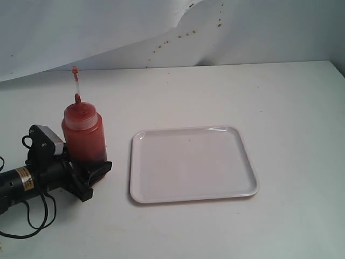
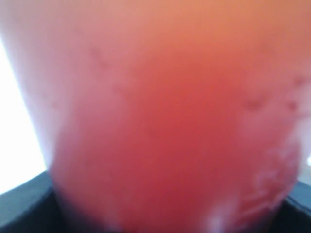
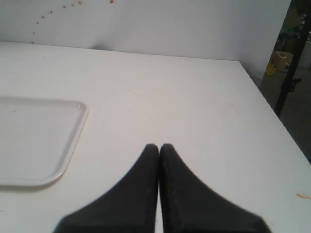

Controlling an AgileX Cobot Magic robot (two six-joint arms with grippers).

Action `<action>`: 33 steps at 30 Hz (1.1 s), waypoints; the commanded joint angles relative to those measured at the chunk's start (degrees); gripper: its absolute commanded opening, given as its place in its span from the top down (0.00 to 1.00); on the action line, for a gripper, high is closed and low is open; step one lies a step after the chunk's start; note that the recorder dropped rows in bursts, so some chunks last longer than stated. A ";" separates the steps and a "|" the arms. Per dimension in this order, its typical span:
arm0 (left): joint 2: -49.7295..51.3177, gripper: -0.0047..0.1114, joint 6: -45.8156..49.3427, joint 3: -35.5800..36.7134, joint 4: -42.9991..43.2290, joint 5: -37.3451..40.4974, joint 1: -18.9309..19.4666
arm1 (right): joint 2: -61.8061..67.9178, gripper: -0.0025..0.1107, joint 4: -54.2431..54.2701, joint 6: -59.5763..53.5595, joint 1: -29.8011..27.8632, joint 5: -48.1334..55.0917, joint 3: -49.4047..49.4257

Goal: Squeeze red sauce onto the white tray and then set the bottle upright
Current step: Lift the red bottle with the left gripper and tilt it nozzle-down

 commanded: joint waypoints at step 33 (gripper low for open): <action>-5.93 0.96 8.51 4.58 1.87 -4.88 -0.19 | -0.32 0.98 -0.04 0.19 0.28 -3.31 0.20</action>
